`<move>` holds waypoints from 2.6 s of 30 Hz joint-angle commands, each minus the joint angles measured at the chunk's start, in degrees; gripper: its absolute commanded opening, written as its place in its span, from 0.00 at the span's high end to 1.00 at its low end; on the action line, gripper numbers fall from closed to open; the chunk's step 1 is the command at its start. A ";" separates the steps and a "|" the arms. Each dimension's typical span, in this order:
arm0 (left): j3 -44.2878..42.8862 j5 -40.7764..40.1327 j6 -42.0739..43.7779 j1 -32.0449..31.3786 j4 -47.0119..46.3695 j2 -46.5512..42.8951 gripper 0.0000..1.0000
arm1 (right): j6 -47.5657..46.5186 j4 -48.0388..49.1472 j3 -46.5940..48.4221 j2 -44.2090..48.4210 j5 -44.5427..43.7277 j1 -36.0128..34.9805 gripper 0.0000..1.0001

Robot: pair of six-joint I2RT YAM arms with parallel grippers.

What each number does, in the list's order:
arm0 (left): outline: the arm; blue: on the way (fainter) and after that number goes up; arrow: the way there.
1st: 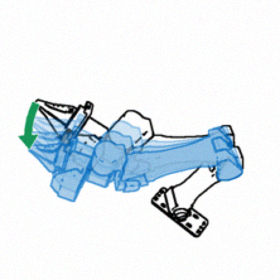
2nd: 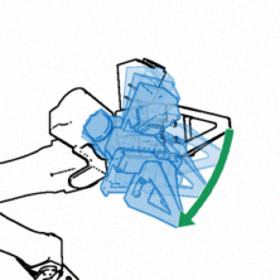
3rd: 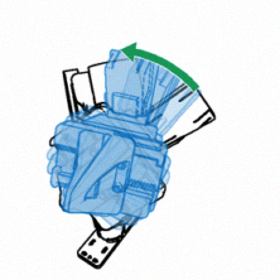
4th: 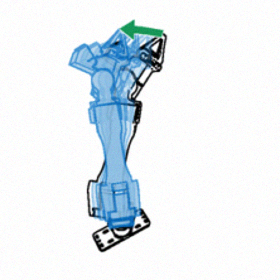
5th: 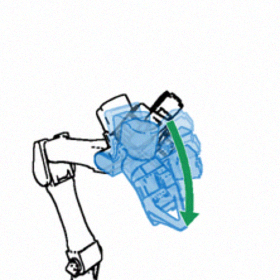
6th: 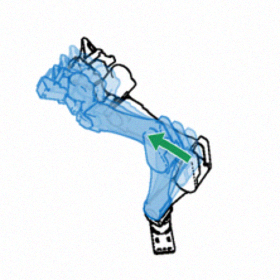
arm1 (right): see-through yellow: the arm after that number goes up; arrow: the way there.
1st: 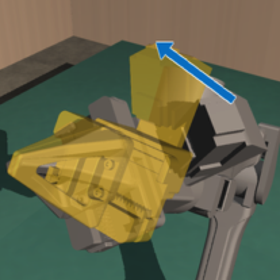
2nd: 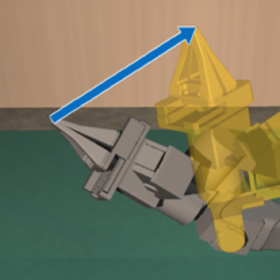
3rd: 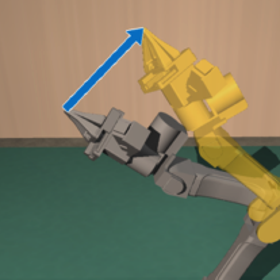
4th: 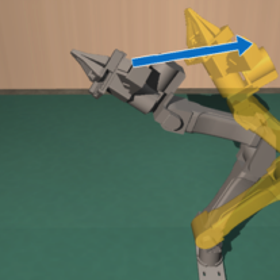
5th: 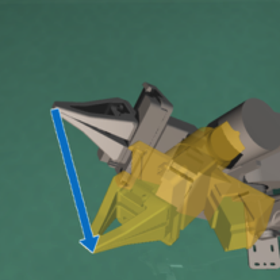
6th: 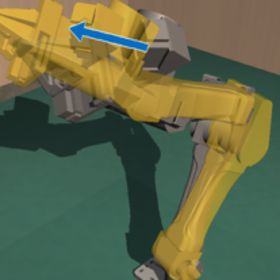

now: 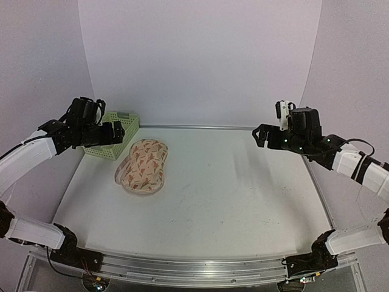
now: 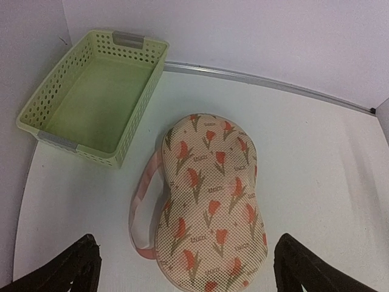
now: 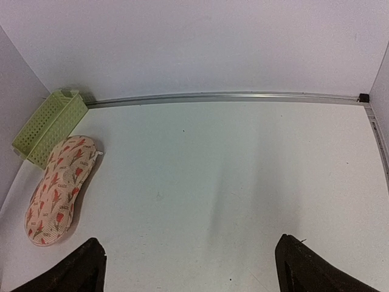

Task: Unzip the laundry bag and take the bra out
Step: Move the laundry bag to the center of the board.

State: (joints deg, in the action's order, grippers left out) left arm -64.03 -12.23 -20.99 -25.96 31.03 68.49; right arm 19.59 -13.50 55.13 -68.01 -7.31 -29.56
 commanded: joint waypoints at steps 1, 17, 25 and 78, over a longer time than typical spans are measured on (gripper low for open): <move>-2.81 -5.75 -1.93 -0.33 -0.48 1.88 0.00 | -0.15 2.66 3.44 -0.30 3.53 -0.41 0.02; -9.85 -7.65 -4.46 2.30 -2.02 17.51 0.01 | 1.37 10.14 6.43 -10.37 16.86 -3.46 0.03; -15.51 0.28 -5.63 4.68 -2.27 29.93 0.08 | 4.51 11.16 8.43 -16.72 18.04 -7.72 0.02; -7.42 22.65 -48.38 -15.19 -36.25 48.70 0.12 | 6.50 6.29 -8.53 -2.58 10.88 -8.85 0.02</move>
State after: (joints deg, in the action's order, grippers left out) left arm -66.48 11.77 -63.22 -38.92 -1.89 113.69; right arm 26.39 -5.98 47.64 -75.22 6.96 -38.04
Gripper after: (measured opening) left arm 0.885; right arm 0.984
